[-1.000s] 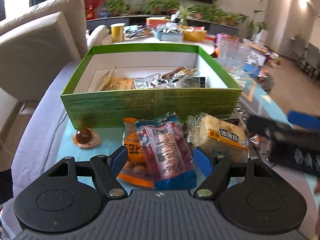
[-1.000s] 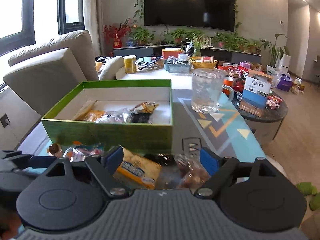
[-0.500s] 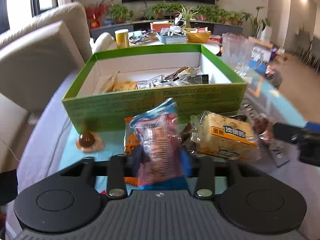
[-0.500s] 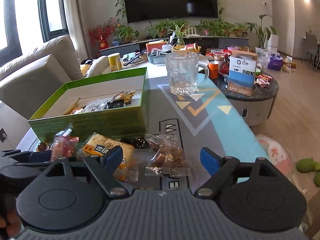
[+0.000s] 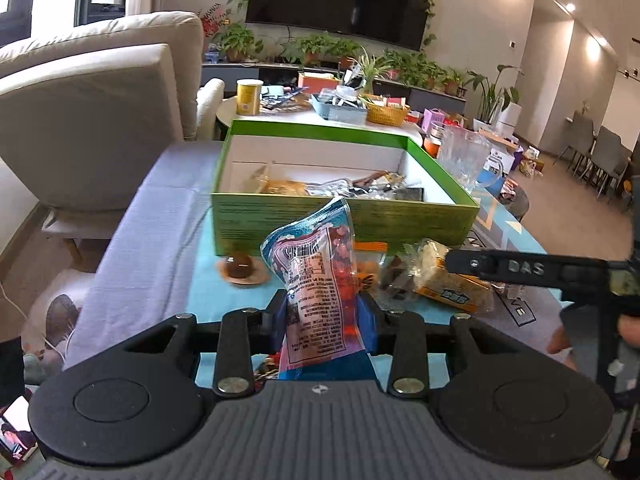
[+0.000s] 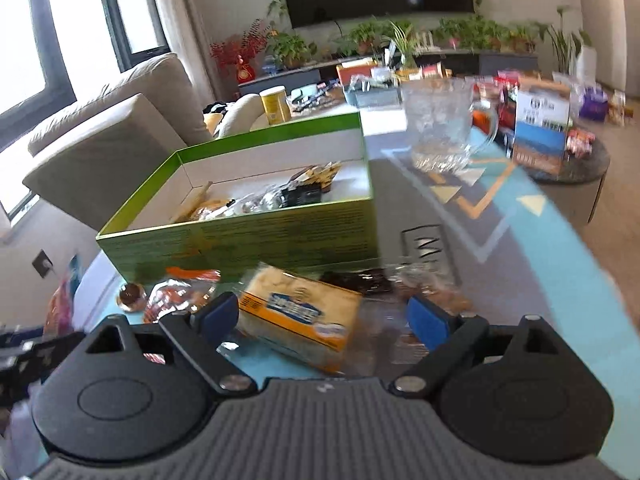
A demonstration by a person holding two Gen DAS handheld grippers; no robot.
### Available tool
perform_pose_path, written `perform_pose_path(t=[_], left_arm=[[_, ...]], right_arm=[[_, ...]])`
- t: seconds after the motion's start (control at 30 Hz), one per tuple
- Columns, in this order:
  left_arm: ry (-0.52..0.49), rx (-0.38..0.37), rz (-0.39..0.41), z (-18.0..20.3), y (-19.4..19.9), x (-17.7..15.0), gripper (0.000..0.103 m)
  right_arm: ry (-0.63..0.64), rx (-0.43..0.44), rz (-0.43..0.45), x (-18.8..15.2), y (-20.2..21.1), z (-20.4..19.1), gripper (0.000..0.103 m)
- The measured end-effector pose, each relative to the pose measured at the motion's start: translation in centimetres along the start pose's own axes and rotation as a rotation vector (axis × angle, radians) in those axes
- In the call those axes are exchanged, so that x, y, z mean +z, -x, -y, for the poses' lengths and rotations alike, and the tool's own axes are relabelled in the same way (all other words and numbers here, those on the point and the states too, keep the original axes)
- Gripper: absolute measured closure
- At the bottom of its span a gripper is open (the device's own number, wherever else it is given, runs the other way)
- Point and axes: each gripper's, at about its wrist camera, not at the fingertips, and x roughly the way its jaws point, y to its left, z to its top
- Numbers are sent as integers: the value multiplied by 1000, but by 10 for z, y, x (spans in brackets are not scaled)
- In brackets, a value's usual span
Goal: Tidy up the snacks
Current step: 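Grasp the pink-and-blue sausage pack with the left tool while the right tool grasps the yellow cake pack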
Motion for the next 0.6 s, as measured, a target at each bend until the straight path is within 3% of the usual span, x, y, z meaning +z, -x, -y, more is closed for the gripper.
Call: perform_pose_path(t=[0.13,0.3,0.43,0.6], left_arm=[[16,16,1,-6,0,0,69],[25,19,-3,-10,0,-2,69],[29,20,-6,-10,-3,-2,69],[37,22,-9,-10,-2,-4,69]], right_arm=[[-37,-12,-60,1,-16,-9,45],[-45,-88,-31,-1,-25,-19,45],[29,-130,-18,-3,-27,-28,46],[8,-77,16,-4,-14,-19,46]])
